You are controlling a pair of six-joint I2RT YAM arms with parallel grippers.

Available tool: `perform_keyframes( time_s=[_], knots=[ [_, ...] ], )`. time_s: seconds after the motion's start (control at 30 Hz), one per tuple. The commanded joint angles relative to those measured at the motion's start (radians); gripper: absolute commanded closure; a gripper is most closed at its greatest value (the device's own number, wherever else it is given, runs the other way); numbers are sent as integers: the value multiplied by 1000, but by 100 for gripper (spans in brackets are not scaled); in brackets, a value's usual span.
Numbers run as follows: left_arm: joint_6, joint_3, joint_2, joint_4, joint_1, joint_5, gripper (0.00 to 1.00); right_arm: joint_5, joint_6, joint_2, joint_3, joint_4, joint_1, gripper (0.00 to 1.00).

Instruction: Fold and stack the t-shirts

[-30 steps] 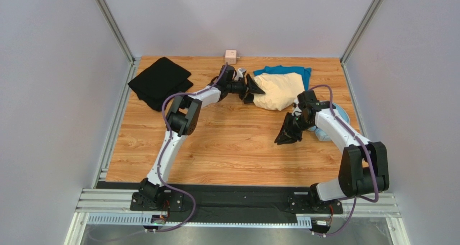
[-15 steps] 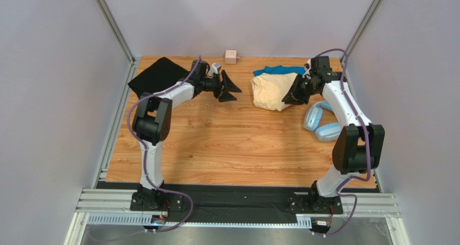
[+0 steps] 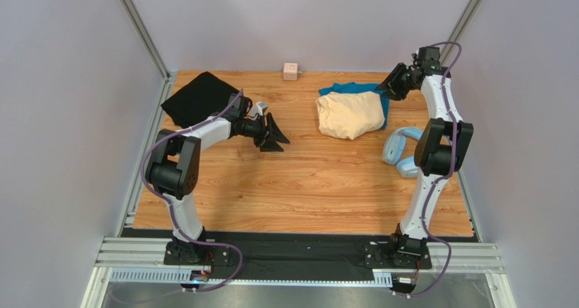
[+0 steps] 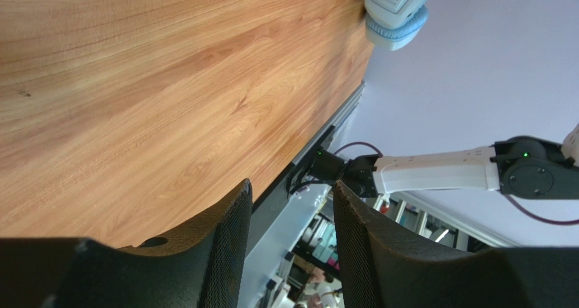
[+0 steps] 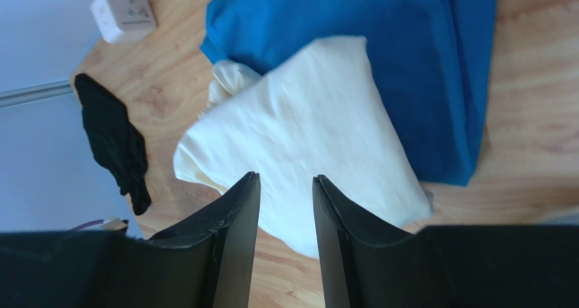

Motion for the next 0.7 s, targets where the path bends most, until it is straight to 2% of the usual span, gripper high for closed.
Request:
perform_keyframes(
  time_s=[0.0,0.2,0.43,0.67],
  knots=[
    [62,-2,-67,-56,2,-5,47,-96,35,96,114,53,0,59],
    [88,1,-79,-94,2,-14,50,-89,11,134,88,57,-26,58],
    [90,-18,-81,-94,2,-12,51,-53,-12,53,-55,122,-60,57],
    [78,-28,-75,-77,2,-14,52,-69,-17,53,-58,120,-79,55]
  ],
)
